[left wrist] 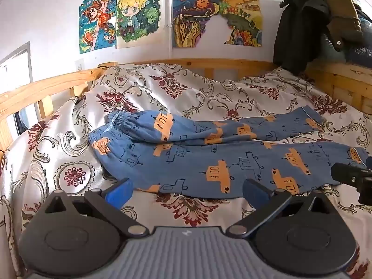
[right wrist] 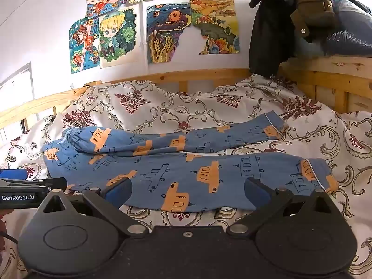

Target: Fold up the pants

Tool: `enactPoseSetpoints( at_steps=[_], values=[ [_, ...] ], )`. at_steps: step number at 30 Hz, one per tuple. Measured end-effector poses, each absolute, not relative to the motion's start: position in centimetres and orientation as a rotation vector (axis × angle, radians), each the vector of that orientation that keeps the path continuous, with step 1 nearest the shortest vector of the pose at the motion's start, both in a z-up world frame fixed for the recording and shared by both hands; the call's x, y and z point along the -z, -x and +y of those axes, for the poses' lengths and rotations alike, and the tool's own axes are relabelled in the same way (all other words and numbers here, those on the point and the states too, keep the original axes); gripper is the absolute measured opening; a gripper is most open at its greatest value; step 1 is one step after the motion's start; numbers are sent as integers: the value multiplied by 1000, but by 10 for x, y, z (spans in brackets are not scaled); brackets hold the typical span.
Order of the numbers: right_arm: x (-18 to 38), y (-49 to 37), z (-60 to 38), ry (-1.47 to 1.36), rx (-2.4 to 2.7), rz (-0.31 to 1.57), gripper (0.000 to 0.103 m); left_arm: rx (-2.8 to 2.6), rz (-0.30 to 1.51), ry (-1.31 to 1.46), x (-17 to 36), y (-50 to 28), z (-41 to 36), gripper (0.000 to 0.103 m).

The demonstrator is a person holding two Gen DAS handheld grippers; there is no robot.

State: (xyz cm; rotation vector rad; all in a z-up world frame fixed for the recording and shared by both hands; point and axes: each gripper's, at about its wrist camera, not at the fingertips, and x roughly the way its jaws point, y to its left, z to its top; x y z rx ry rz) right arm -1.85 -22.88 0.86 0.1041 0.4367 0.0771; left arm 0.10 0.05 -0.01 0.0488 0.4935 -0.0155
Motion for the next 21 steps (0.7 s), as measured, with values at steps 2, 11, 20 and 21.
enactPoseSetpoints(
  at_steps=[2,11,20,21],
  values=[
    [-9,19,-229,-103,-76,435,102,15,496,-42,0,0,1,103],
    [-8,18,-229,-101,-72,441,102,14,498,-46,1,-2,1,103],
    [-11,20,-227,-98,-73,440,102,20,497,-42,1,-1,1,103],
    [-8,18,-231,-98,-73,440,102,20,497,-44,1,-1,1,103]
  ],
)
